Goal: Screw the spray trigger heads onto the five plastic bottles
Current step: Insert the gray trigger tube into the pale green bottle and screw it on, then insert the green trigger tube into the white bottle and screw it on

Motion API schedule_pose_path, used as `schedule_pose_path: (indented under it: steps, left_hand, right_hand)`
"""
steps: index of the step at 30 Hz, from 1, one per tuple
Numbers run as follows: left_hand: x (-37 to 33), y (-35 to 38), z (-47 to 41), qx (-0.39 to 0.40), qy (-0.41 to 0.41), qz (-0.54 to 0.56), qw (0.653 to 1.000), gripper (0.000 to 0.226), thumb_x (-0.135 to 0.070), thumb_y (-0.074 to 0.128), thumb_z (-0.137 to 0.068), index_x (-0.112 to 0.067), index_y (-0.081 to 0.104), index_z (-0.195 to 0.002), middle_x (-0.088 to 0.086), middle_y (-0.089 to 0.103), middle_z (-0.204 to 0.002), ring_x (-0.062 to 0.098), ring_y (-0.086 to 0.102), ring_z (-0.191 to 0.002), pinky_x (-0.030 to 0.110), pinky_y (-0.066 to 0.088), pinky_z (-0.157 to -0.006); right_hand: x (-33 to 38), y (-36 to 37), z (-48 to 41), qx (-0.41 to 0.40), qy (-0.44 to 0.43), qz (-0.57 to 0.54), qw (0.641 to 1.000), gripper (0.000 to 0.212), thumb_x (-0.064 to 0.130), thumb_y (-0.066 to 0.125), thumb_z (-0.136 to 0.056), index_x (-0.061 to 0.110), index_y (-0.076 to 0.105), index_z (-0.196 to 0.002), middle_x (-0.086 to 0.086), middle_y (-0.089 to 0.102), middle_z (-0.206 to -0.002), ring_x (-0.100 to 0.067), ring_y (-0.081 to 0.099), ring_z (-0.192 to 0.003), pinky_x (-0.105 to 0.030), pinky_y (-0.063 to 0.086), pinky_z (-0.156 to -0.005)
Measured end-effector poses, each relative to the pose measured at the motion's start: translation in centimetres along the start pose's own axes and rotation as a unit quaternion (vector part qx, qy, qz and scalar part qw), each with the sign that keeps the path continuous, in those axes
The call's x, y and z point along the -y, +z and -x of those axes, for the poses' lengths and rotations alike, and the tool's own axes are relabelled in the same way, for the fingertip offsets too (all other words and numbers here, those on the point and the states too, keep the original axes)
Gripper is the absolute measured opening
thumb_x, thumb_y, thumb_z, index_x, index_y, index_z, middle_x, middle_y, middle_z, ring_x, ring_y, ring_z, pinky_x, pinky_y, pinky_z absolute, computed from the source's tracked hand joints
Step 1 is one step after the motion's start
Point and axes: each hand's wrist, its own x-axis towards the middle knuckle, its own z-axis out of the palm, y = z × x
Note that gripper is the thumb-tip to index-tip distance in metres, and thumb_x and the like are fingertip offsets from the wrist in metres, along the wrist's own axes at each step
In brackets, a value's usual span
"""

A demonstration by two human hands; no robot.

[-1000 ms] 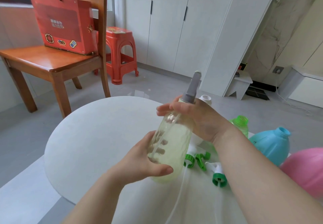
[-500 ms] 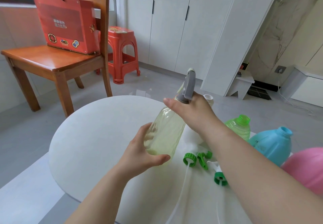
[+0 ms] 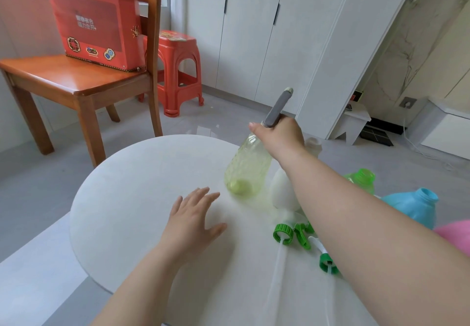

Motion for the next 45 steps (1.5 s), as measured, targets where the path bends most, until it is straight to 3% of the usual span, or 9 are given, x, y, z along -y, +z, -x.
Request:
schedule_pose_path:
  steps: [4, 8, 15, 23, 29, 33, 36, 40, 45]
  left_hand:
    - [0.7, 0.6, 0.0, 0.048, -0.019, -0.077, 0.996, 0.058, -0.05, 0.043, -0.085, -0.031, 0.021, -0.136, -0.008, 0.013, -0.152, 0.009, 0.001, -0.141, 0.035, -0.006, -0.114]
    - [0.4, 1.3, 0.2, 0.061, 0.011, -0.123, 0.99, 0.054, -0.05, 0.033, -0.088, -0.031, 0.021, -0.136, -0.008, 0.011, -0.152, 0.01, -0.001, -0.141, 0.038, -0.009, -0.113]
    - [0.5, 1.4, 0.1, 0.063, 0.007, -0.123, 0.99, 0.054, -0.051, 0.033, -0.088, -0.032, 0.02, -0.137, -0.009, 0.009, -0.153, 0.009, -0.003, -0.141, 0.036, -0.009, -0.113]
    - [0.3, 1.4, 0.1, 0.056, 0.007, -0.116, 0.992, 0.054, -0.051, 0.034, -0.087, -0.032, 0.022, -0.136, -0.008, 0.013, -0.152, 0.01, -0.001, -0.141, 0.037, -0.008, -0.113]
    - [0.4, 1.4, -0.1, 0.062, 0.006, -0.103, 0.993, 0.055, -0.051, 0.039, -0.086, -0.032, 0.023, -0.136, -0.009, 0.014, -0.152, 0.01, 0.0, -0.141, 0.036, -0.007, -0.113]
    - [0.3, 1.2, -0.1, 0.064, 0.013, -0.077, 0.995, 0.055, -0.049, 0.041, -0.086, -0.032, 0.024, -0.136, -0.011, 0.02, -0.149, 0.007, 0.005, -0.14, 0.034, -0.006, -0.114]
    - [0.2, 1.2, 0.2, 0.063, 0.017, -0.07, 0.995, 0.054, -0.049, 0.041, -0.086, -0.031, 0.026, -0.135, -0.011, 0.023, -0.149, 0.007, 0.008, -0.14, 0.033, -0.003, -0.114]
    - [0.0, 1.2, 0.5, 0.062, 0.013, -0.085, 0.994, 0.053, -0.048, 0.042, -0.086, -0.031, 0.027, -0.134, -0.01, 0.022, -0.148, 0.008, 0.008, -0.14, 0.032, -0.002, -0.113]
    - [-0.9, 1.5, 1.2, 0.05, 0.01, -0.097, 0.994, 0.047, -0.045, 0.039, -0.088, -0.029, 0.031, -0.132, -0.008, 0.025, -0.147, 0.011, 0.009, -0.139, 0.034, 0.001, -0.113]
  right_hand:
    - [0.1, 1.0, -0.7, 0.008, 0.005, 0.011, 1.0, 0.029, 0.034, 0.061, -0.077, 0.025, 0.04, -0.06, 0.012, 0.044, -0.062, -0.022, 0.049, -0.074, -0.027, 0.032, -0.058]
    - [0.1, 1.4, -1.3, 0.005, -0.005, 0.045, 0.999, 0.021, 0.038, 0.059, -0.077, 0.021, 0.047, -0.08, 0.002, 0.053, -0.079, -0.023, 0.049, -0.077, -0.028, 0.033, -0.066]
    - [-0.4, 1.9, -1.5, 0.042, 0.001, 0.084, 0.996, 0.031, 0.046, 0.061, -0.073, 0.02, 0.049, -0.086, 0.0, 0.055, -0.087, -0.027, 0.056, -0.089, -0.029, 0.037, -0.07]
    - [-0.6, 2.3, -1.3, 0.044, 0.002, 0.137, 0.99, 0.042, 0.057, 0.056, -0.072, 0.018, 0.048, -0.088, 0.001, 0.05, -0.084, -0.023, 0.047, -0.078, -0.029, 0.034, -0.067]
    - [-0.1, 2.2, -0.9, 0.032, -0.002, 0.123, 0.992, 0.058, 0.059, 0.056, -0.071, 0.011, 0.05, -0.103, -0.004, 0.057, -0.095, -0.027, 0.055, -0.095, -0.03, 0.035, -0.069]
    - [0.1, 0.3, 0.3, 0.053, 0.005, 0.106, 0.993, 0.055, 0.055, 0.058, -0.073, 0.012, 0.047, -0.106, 0.0, 0.047, -0.096, -0.022, 0.047, -0.088, -0.029, 0.033, -0.07]
    - [-1.0, -2.5, 2.3, 0.08, 0.018, 0.072, 0.994, 0.048, 0.044, 0.058, -0.078, 0.013, 0.048, -0.114, 0.002, 0.047, -0.107, -0.017, 0.047, -0.093, -0.026, 0.033, -0.076]
    - [-2.6, -6.0, 6.2, 0.066, 0.026, 0.021, 0.997, 0.013, 0.034, 0.059, -0.077, 0.021, 0.056, -0.076, 0.008, 0.058, -0.084, -0.008, 0.052, -0.072, -0.025, 0.039, -0.062]
    - [-6.3, -5.7, 9.2, 0.144, 0.136, 0.13, 0.972, 0.019, 0.026, 0.057, -0.077, 0.015, 0.049, -0.064, -0.004, 0.053, -0.066, -0.021, 0.048, -0.059, -0.031, 0.044, -0.064]
